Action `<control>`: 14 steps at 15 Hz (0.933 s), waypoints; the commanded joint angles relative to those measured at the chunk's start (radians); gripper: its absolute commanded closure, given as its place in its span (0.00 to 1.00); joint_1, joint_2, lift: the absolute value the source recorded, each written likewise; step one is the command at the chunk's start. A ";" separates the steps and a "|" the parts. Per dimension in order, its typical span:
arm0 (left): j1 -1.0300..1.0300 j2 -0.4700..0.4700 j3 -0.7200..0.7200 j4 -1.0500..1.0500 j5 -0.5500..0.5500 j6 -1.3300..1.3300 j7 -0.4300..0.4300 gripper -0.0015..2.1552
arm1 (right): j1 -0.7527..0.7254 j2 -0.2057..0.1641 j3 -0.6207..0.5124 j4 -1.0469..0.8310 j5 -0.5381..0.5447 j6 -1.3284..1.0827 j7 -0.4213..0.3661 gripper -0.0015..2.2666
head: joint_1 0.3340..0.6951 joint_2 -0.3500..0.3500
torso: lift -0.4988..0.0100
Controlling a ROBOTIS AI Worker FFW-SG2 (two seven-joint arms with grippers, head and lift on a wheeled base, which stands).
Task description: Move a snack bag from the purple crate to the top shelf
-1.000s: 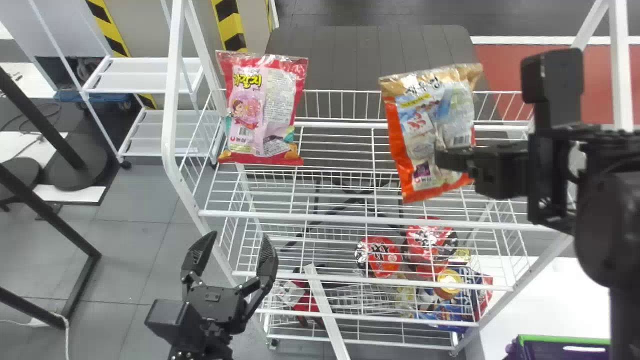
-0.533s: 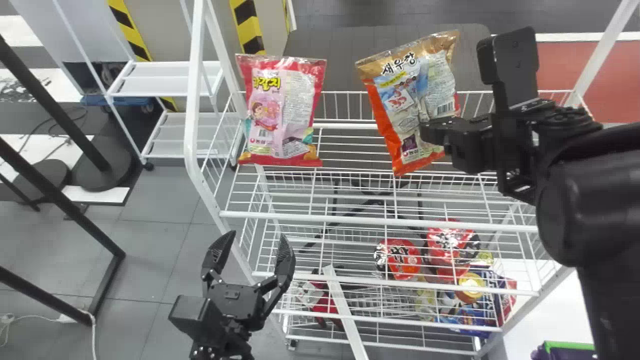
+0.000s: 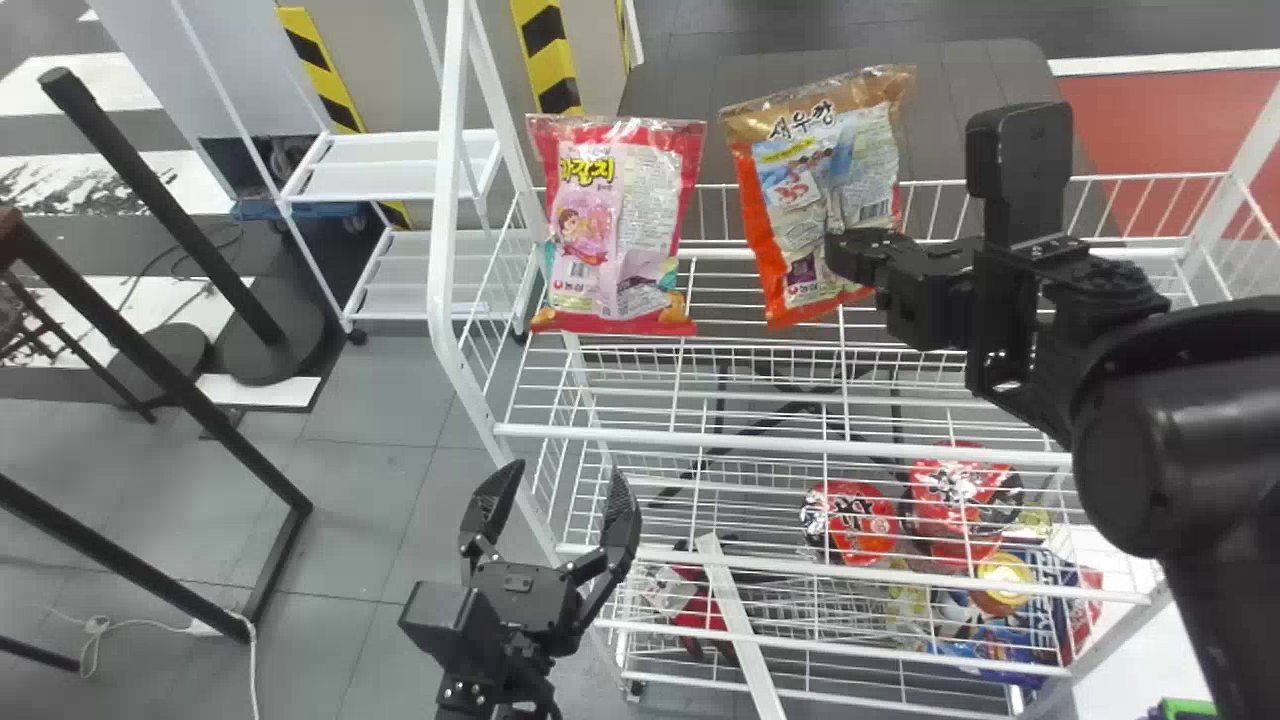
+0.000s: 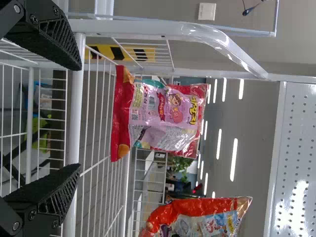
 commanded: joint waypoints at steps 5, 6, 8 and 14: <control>-0.012 0.002 0.000 0.034 0.002 -0.028 -0.002 0.06 | -0.002 0.001 0.041 0.176 -0.181 -0.236 -0.079 0.95 | 1.00 0.78 | 0.98; -0.015 0.002 0.000 0.042 0.002 -0.031 -0.002 0.06 | -0.003 0.001 0.057 0.197 -0.196 -0.276 -0.098 0.95 | 1.00 0.79 | 0.98; -0.015 0.002 0.000 0.044 0.002 -0.040 -0.003 0.06 | -0.005 0.001 0.078 0.236 -0.221 -0.337 -0.124 0.95 | 1.00 0.81 | 0.98; -0.015 0.009 0.000 0.053 0.003 -0.055 -0.005 0.06 | -0.038 0.001 0.103 0.406 -0.294 -0.564 -0.161 0.95 | 1.00 0.81 | 0.98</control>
